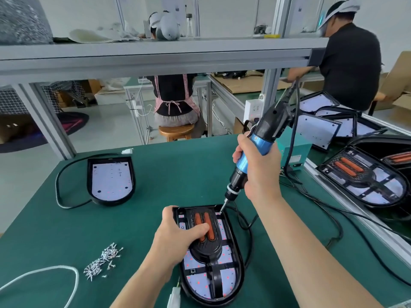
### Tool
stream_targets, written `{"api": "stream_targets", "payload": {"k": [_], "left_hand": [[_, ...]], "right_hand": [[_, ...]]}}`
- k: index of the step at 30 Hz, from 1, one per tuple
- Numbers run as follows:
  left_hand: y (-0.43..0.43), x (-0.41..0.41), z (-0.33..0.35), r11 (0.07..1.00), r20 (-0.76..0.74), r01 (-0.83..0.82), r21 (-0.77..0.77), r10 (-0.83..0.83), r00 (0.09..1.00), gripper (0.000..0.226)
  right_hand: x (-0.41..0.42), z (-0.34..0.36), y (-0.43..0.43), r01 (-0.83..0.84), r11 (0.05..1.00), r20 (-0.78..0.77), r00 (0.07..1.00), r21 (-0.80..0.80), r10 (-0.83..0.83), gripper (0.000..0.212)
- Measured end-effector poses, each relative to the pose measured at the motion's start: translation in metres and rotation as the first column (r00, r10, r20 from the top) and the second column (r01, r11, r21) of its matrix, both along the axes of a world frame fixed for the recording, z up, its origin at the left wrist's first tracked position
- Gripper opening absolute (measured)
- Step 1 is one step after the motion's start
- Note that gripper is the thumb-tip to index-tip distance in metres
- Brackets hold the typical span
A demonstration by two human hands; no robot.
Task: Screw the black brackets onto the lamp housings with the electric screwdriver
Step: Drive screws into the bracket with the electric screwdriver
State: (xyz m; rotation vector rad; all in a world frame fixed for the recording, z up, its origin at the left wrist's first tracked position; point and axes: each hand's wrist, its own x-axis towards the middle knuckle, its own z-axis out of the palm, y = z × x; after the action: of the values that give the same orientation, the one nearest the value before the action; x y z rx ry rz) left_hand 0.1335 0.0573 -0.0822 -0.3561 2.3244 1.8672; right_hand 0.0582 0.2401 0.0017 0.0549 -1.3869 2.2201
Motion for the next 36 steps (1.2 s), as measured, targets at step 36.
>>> {"api": "stream_targets", "payload": {"k": [36], "left_hand": [[-0.001,0.0,-0.004,0.997,-0.048,0.015,0.069,-0.012,0.999,0.069]], "right_hand": [[0.002,-0.011,-0.022,-0.042,0.97,-0.037,0.998,0.24,0.052,0.02]]}}
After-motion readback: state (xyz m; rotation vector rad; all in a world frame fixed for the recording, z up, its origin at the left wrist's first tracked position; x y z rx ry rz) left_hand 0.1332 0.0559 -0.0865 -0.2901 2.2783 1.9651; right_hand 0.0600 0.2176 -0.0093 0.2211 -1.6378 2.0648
